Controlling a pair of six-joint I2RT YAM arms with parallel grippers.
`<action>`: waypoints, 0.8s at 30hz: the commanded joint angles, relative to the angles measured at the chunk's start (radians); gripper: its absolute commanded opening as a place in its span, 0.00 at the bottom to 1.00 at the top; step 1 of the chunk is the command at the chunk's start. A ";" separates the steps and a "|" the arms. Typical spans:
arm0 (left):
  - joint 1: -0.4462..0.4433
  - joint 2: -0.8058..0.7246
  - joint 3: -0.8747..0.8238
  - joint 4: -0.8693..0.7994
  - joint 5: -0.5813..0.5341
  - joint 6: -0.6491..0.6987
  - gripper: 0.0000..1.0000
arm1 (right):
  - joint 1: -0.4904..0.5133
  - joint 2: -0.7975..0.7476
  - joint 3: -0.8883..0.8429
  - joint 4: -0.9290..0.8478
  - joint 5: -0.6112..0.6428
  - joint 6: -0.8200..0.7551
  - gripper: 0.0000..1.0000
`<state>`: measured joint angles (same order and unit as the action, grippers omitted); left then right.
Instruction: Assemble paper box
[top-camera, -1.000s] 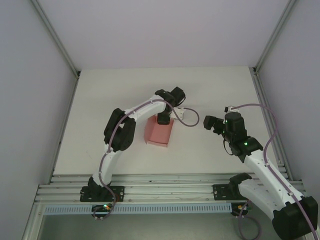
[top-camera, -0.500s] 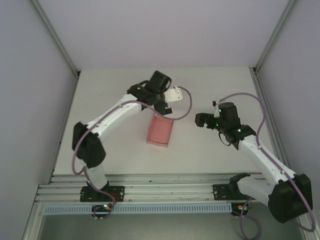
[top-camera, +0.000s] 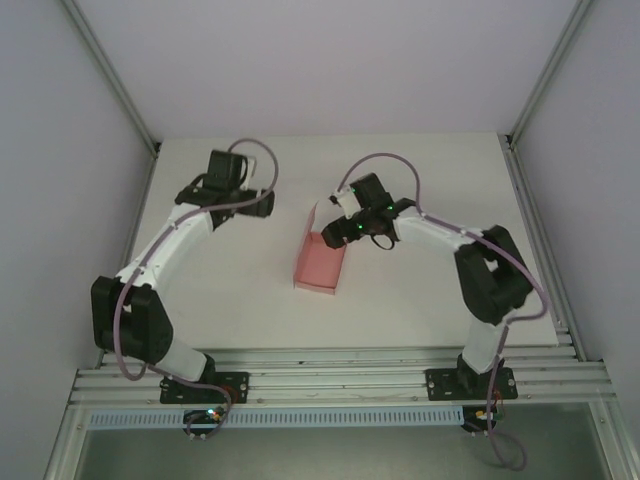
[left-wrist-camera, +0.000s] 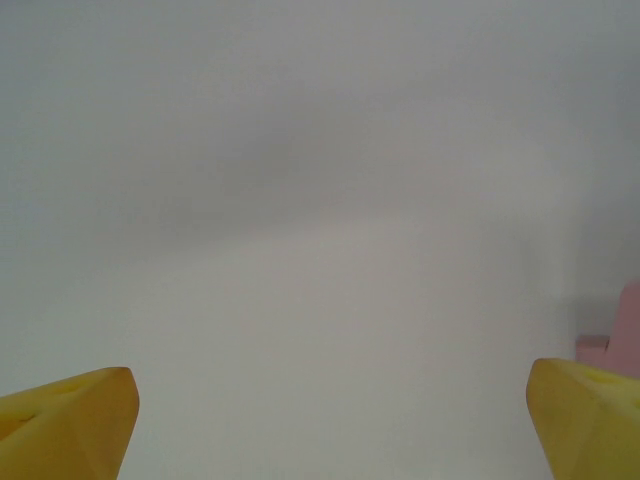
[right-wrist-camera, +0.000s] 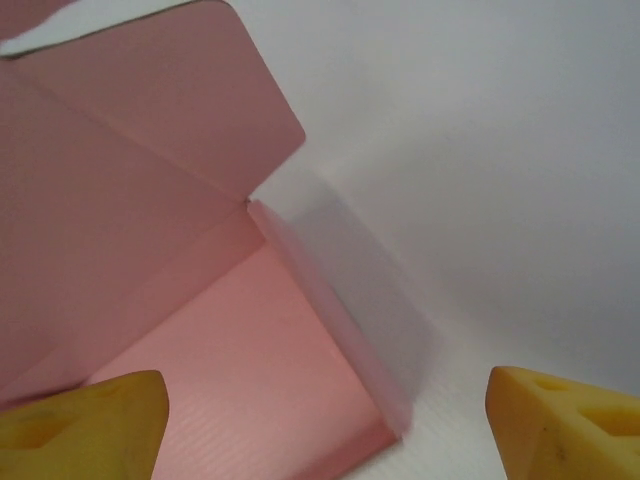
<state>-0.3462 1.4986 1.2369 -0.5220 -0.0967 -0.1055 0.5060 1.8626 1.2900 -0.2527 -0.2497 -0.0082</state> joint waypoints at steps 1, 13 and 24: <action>0.026 -0.087 -0.110 0.041 0.014 -0.148 1.00 | 0.002 0.084 0.088 -0.046 -0.060 -0.060 0.74; 0.094 -0.125 -0.248 0.071 0.069 -0.186 1.00 | 0.020 0.185 0.121 -0.011 -0.016 0.000 0.39; 0.094 -0.130 -0.233 0.047 0.057 -0.197 1.00 | 0.058 0.113 0.039 -0.033 0.404 0.270 0.02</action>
<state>-0.2600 1.3750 0.9905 -0.4637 -0.0399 -0.2775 0.5507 2.0106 1.3693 -0.2230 -0.0643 0.1257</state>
